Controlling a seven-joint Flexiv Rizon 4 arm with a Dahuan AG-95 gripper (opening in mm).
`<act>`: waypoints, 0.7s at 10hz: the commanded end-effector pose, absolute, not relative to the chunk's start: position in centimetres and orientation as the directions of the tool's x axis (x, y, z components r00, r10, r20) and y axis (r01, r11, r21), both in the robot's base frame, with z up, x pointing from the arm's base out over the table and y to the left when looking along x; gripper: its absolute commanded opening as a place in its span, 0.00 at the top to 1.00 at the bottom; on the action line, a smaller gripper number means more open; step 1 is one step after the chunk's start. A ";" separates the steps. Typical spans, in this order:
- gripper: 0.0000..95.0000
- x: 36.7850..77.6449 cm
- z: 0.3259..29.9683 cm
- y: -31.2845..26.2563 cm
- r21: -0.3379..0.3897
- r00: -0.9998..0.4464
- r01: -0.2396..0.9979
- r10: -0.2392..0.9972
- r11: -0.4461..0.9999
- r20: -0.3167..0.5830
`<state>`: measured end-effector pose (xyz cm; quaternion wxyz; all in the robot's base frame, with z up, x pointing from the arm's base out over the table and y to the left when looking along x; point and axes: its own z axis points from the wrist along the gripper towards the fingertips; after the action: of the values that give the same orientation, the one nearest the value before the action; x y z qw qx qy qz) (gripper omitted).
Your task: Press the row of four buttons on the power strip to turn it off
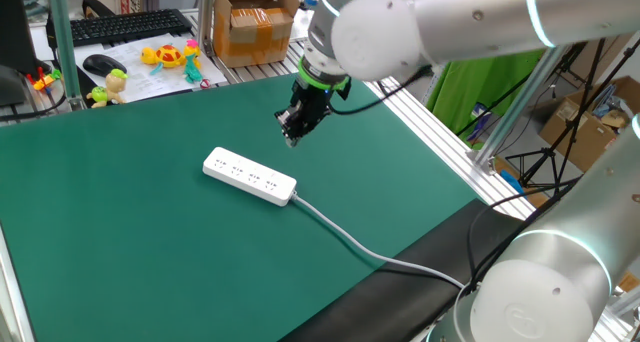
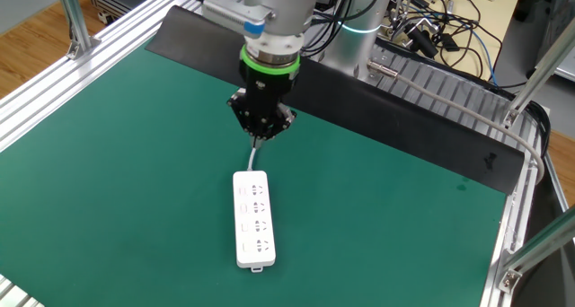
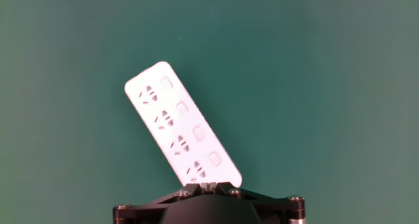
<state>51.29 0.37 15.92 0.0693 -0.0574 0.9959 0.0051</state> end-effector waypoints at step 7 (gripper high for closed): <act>1.00 55.2 15.0 -0.2 -0.037 -0.963 -0.240 -0.243 0.970 -0.116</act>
<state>55.19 -0.12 14.90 0.0572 -0.1260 0.9903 -0.0124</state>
